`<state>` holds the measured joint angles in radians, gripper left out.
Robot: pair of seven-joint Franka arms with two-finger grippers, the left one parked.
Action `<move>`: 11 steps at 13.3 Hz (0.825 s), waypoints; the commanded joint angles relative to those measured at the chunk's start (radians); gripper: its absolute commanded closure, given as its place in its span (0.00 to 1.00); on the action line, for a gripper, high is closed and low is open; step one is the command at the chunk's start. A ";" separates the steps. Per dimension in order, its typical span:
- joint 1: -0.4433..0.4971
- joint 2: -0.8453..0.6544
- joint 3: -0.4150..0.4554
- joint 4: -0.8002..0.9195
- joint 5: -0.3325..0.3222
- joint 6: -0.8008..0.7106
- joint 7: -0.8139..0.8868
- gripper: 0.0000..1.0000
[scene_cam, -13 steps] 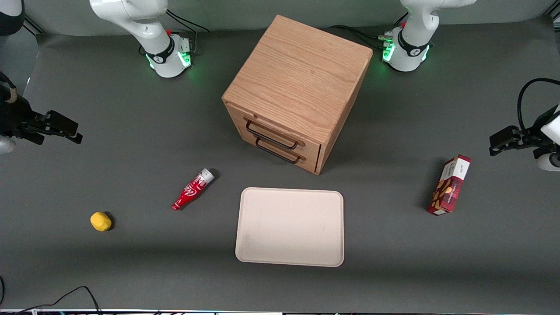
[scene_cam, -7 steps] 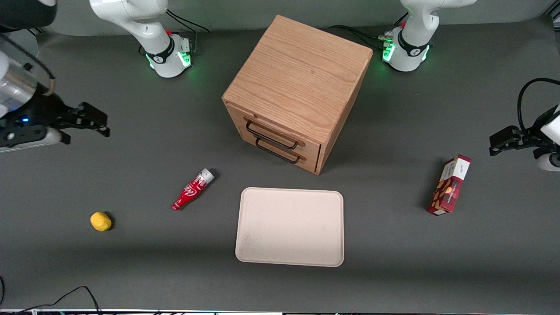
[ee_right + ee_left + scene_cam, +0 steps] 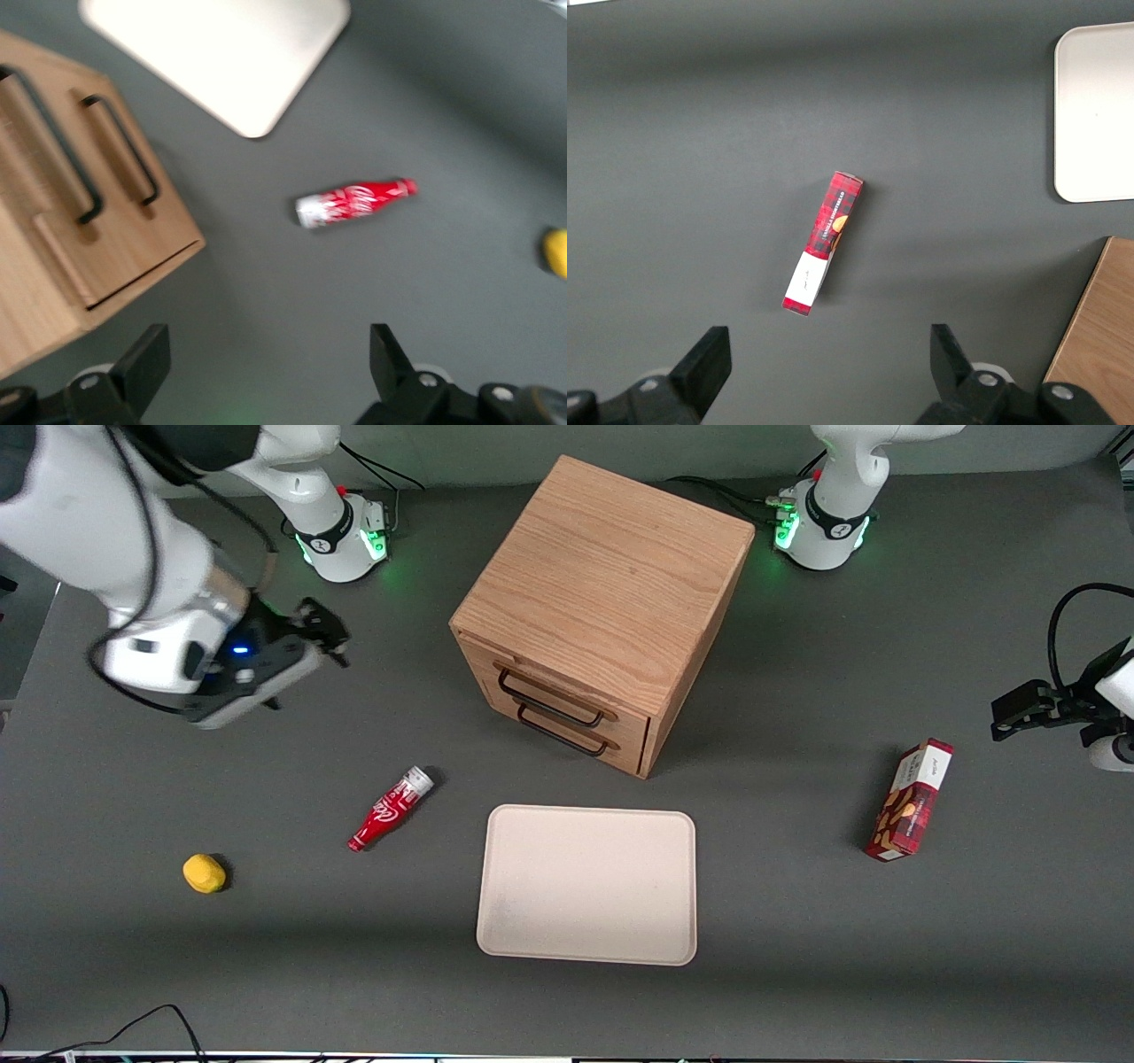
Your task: Open upper drawer
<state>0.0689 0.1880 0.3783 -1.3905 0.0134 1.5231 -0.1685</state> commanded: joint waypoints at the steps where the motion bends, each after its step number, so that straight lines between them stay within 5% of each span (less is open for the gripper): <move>1: -0.004 0.135 0.094 0.105 -0.015 -0.008 -0.109 0.00; 11: 0.032 0.395 0.267 0.139 -0.010 0.195 -0.149 0.00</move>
<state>0.0901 0.5134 0.6172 -1.2947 0.0130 1.6872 -0.3006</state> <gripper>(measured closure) 0.000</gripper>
